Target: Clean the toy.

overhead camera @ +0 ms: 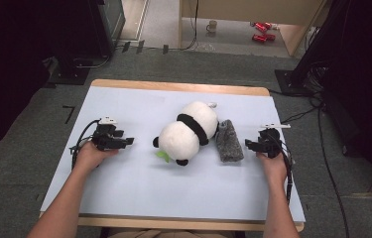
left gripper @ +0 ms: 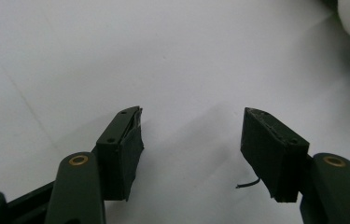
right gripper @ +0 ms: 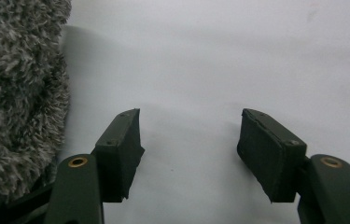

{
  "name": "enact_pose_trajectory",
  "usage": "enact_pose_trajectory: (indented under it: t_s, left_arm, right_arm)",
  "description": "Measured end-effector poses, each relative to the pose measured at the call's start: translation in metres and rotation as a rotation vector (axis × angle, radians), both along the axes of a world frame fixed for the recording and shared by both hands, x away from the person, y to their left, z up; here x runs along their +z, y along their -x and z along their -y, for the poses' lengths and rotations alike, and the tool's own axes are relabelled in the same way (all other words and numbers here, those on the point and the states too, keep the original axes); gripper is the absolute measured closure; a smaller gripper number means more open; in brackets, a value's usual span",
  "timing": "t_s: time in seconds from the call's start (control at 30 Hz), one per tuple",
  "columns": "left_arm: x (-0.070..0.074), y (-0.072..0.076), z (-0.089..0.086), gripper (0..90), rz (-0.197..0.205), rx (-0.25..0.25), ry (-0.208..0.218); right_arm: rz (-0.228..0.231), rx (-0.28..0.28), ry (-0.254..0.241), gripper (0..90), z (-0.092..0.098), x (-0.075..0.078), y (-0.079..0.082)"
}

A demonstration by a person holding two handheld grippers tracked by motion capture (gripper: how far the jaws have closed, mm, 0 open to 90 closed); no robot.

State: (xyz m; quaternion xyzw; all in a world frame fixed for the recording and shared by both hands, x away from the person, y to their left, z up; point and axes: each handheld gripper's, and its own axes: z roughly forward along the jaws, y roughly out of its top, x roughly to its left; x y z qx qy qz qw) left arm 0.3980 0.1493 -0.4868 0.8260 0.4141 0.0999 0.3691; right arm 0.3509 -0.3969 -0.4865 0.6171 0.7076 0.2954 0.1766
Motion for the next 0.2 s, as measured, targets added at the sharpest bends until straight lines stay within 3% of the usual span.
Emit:
enact_pose_trajectory:
  t_s: [0.2]
  left_arm:
    - [-0.0024,0.0026,-0.0002,35.2,0.016,0.000,0.016]
  right_arm:
    - [0.024,0.022,-0.006,29.5,-0.0022,-0.0035,0.0023]
